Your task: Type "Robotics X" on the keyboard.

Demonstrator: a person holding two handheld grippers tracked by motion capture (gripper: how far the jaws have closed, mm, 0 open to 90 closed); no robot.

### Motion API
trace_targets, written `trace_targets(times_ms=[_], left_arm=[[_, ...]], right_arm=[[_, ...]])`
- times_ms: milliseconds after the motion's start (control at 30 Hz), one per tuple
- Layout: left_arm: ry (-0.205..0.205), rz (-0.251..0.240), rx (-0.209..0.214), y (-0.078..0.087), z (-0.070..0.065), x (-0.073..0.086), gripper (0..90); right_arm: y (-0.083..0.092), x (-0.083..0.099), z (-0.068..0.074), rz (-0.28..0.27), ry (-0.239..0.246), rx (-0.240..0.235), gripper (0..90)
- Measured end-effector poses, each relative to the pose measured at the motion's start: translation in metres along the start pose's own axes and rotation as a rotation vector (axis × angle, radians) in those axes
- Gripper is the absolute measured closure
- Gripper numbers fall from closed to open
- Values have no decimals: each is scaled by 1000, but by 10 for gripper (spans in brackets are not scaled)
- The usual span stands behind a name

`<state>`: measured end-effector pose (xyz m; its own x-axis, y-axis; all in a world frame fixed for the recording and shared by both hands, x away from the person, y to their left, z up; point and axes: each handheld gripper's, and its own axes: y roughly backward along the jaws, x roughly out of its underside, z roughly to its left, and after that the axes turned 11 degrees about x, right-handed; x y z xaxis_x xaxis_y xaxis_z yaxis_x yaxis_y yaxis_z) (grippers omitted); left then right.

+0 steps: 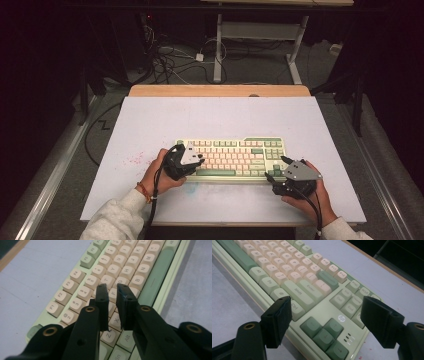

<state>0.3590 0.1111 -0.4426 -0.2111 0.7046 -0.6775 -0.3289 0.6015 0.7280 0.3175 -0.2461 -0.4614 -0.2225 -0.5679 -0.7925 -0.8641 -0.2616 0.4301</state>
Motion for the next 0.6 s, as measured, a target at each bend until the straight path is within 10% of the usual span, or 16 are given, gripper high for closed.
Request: trace_targets(times_ms=[600], left_arm=[[-5,-68,-137,27,-9,26,277]], right_arm=[[1,-3,1,-7,-11,-16,254]])
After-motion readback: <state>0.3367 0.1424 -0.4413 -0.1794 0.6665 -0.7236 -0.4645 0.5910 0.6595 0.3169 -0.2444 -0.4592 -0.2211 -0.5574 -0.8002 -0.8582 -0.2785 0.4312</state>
